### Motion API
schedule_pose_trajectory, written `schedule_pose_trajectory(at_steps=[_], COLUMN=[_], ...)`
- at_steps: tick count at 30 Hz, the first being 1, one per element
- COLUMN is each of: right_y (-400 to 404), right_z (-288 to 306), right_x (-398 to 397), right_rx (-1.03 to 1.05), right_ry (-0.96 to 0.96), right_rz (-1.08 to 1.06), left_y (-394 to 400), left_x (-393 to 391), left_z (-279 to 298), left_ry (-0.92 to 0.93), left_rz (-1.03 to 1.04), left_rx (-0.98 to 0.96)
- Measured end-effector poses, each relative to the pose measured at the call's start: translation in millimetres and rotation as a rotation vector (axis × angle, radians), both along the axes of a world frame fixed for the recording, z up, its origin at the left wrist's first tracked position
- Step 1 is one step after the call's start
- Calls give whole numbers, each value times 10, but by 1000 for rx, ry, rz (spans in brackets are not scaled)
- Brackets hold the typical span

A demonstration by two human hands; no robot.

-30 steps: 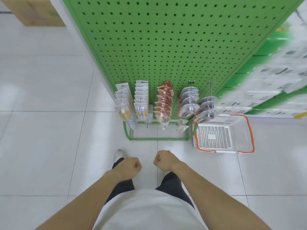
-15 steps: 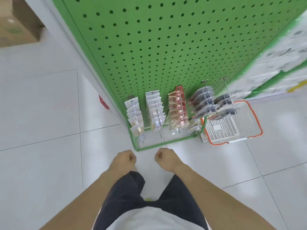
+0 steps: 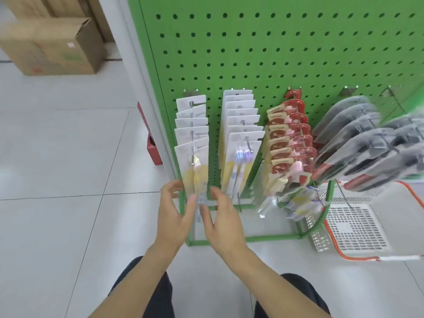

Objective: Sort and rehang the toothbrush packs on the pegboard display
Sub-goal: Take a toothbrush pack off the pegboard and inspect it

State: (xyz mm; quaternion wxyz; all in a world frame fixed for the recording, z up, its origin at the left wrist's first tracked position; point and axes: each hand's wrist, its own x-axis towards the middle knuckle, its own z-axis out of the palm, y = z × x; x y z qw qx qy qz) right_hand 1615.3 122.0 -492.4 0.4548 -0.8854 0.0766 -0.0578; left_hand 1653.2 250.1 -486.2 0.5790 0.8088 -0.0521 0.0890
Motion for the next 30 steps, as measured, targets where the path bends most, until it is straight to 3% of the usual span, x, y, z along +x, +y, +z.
schedule_pose_trajectory(at_steps=[7,14,19,24,30], right_y=[174,190,164,152,204], right_z=[-576,-740,-637,-489,-414], right_x=[272,388,308,221,-1], right_rx=[32,146,274,178,234], right_ry=[-356,-607,-630,-676,-558], right_rz=[-46,-143,-150,-105,-71], left_y=[-60,-50,25,105,234], left_x=[269,458,350,149,-93], left_z=[-465,-575,-497,-409,-373], left_ry=[-292,-394,-421,-403,-385], left_rz=[-17,-111,-137,-175,-203], left_rx=[-146,-175,-178,-276,-263])
